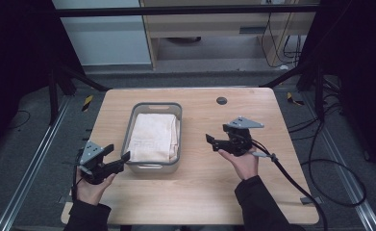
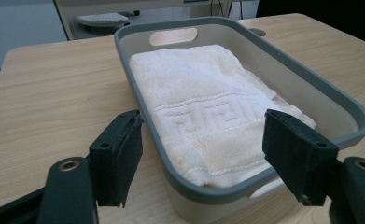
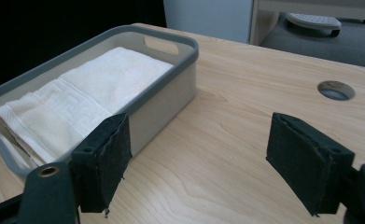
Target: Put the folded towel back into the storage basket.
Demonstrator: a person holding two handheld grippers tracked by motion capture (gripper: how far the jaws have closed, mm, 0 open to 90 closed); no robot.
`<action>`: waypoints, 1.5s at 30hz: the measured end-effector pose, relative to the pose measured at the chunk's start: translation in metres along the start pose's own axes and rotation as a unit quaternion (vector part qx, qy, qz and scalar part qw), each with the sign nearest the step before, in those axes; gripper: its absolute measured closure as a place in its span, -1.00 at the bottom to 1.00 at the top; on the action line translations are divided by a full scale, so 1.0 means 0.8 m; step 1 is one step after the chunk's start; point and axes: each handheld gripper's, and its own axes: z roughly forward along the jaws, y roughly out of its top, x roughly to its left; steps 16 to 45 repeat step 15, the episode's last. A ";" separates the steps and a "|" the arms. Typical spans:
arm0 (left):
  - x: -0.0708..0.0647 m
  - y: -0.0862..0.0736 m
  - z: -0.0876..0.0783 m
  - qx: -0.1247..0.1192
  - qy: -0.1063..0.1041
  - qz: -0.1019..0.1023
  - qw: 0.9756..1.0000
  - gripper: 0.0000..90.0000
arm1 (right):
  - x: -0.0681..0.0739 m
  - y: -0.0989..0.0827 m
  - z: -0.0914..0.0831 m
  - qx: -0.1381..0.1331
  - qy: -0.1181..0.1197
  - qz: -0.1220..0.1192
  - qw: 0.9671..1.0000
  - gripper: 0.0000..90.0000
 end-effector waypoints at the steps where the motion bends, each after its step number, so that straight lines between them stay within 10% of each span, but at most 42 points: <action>1: 0.001 -0.002 -0.002 0.001 0.001 0.000 1.000 -0.38 | -0.004 -0.005 -0.006 -0.001 0.001 0.003 1.000 -0.52; 15: 0.031 -0.041 -0.011 0.007 0.035 0.008 0.999 -0.47 | -0.071 -0.080 -0.079 0.009 -0.050 0.028 0.998 -0.55; 45: 0.031 -0.041 -0.011 0.007 0.035 0.008 0.999 -0.47 | -0.071 -0.080 -0.079 0.009 -0.050 0.028 0.998 -0.55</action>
